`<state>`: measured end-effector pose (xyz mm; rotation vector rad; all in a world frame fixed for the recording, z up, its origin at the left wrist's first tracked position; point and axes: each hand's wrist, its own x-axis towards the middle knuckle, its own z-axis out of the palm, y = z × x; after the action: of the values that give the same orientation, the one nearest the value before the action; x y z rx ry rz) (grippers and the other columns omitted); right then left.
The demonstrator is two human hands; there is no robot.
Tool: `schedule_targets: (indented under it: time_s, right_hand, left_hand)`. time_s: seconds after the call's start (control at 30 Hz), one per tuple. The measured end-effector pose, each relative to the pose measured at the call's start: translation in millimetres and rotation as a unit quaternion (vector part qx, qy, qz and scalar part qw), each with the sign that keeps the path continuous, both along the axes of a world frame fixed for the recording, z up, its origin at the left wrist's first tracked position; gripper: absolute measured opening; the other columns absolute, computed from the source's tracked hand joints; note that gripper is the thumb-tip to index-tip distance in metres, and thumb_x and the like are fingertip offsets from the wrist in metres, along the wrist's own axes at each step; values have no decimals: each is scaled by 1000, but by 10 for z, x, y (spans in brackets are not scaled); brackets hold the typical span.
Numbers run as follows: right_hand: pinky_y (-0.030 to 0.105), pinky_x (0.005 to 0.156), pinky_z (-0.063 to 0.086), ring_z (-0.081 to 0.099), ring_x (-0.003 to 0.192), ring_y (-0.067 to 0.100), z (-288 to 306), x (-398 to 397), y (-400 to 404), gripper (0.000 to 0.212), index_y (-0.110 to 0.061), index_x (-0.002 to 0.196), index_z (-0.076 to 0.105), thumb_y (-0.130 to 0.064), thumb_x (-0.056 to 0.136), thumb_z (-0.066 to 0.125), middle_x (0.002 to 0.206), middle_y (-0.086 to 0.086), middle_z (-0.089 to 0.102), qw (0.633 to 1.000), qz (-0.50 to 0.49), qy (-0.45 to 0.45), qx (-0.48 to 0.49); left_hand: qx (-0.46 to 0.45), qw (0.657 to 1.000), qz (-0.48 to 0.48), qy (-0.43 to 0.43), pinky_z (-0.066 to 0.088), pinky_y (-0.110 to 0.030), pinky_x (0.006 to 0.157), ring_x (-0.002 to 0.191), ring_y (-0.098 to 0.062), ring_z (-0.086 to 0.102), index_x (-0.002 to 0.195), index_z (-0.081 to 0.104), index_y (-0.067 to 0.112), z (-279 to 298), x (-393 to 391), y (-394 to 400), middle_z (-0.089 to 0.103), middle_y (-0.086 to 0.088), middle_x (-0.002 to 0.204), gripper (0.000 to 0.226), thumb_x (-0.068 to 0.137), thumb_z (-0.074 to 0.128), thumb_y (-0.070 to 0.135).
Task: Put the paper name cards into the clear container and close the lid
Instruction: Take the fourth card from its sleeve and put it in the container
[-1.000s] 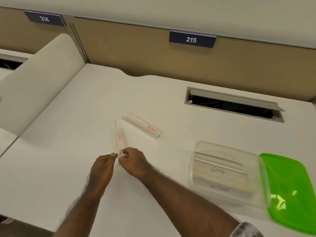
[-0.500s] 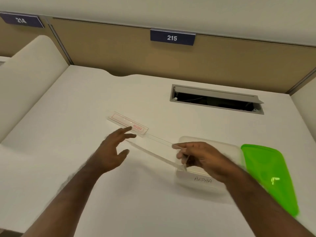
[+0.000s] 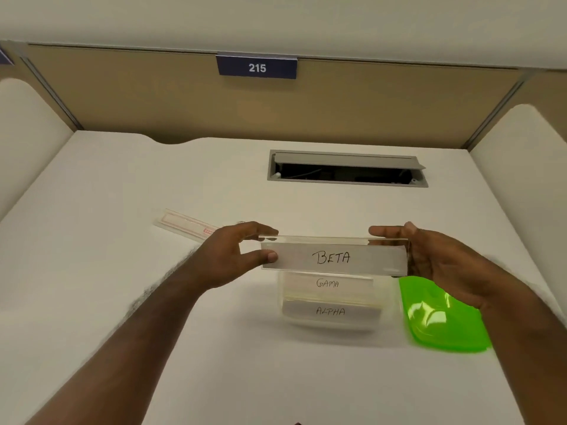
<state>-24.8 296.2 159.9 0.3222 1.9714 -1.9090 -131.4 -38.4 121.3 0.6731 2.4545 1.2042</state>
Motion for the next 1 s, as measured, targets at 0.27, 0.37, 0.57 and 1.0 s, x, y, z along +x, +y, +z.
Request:
schedule_targets:
  time_s: [0.27, 0.37, 0.57, 1.0]
  right_hand:
    - [16, 75, 54, 68, 102, 9, 234, 66, 172, 39, -24, 114, 69, -35, 77, 64, 114, -7, 73, 986, 7, 99, 131]
    - [16, 85, 53, 68, 103, 9, 360, 69, 223, 32, -26, 106, 72, -38, 79, 61, 110, -8, 75, 979, 20, 128, 160]
    - [13, 84, 51, 68, 104, 6, 641, 64, 244, 32, -19, 107, 72, -34, 83, 57, 112, -11, 74, 968, 46, 175, 174]
    - [33, 91, 51, 68, 99, 23, -351, 38, 329, 28, -30, 105, 69, -14, 82, 72, 102, -1, 74, 953, 31, 83, 289]
  left_hand:
    - [19, 1000, -3, 4, 45, -26, 95, 109, 2, 61, 108, 71, 28, 473, -26, 222, 71, 14, 111, 45, 73, 64, 55]
    - [21, 1000, -6, 1, 46, -32, 98, 110, -3, 62, 103, 72, 18, 616, -44, 207, 73, 12, 110, 49, 79, 64, 60]
    - [41, 998, -37, 15, 52, -40, 92, 103, -7, 67, 99, 71, 18, 908, -60, 156, 73, 16, 108, 48, 80, 59, 60]
    - [-155, 982, -28, 107, 41, -36, 84, 86, -7, 55, 108, 68, 38, -97, -17, 427, 63, 18, 108, 36, 78, 66, 58]
